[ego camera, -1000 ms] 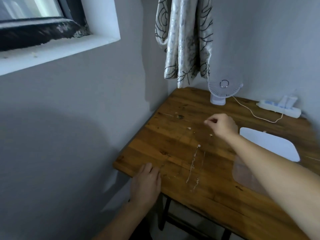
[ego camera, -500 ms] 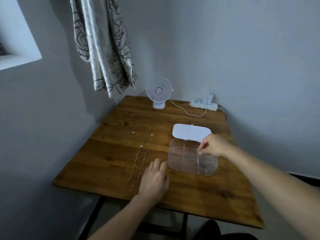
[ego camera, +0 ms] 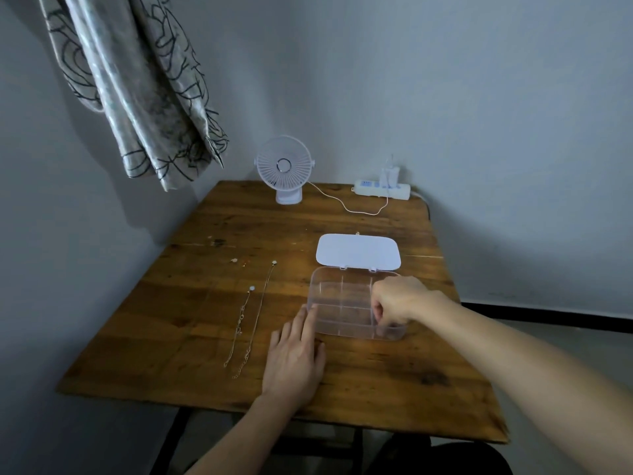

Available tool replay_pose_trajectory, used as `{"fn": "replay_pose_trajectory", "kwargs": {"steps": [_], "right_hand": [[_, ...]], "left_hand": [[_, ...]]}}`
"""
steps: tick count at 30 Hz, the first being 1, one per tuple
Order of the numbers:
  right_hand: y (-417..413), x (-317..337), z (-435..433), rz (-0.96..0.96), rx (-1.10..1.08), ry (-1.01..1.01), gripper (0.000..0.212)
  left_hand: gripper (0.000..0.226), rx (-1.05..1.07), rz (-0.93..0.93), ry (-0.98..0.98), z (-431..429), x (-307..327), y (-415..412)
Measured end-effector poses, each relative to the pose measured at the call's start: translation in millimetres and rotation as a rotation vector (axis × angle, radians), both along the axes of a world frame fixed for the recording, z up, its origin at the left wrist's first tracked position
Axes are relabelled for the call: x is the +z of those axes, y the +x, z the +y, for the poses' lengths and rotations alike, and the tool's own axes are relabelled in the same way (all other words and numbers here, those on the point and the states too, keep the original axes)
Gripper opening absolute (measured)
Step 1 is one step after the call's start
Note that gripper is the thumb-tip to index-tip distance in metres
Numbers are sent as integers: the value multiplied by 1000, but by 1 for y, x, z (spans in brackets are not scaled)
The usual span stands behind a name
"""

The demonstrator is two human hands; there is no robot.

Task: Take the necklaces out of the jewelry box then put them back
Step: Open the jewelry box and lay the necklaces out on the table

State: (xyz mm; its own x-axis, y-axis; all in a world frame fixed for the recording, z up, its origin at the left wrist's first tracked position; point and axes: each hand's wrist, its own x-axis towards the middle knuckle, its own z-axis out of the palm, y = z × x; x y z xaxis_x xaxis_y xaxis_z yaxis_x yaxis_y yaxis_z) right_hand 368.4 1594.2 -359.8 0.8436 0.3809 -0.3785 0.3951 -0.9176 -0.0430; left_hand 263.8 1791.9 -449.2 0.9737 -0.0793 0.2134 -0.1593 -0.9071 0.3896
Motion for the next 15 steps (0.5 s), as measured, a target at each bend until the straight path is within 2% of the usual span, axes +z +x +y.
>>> {"fn": "replay_pose_trajectory", "kwargs": {"steps": [4,9,15], "right_hand": [[-6,-1,-5,-27,-33,84,13],[-11,14,-19,-17,-238,476,7],[-27,54,-21,0,-378,825,5]], "left_hand": [[63,6,3,-15,0,0,0],[63,8,11,-17,0,1,0],[65,10,44,-37,2,6,-2]]}}
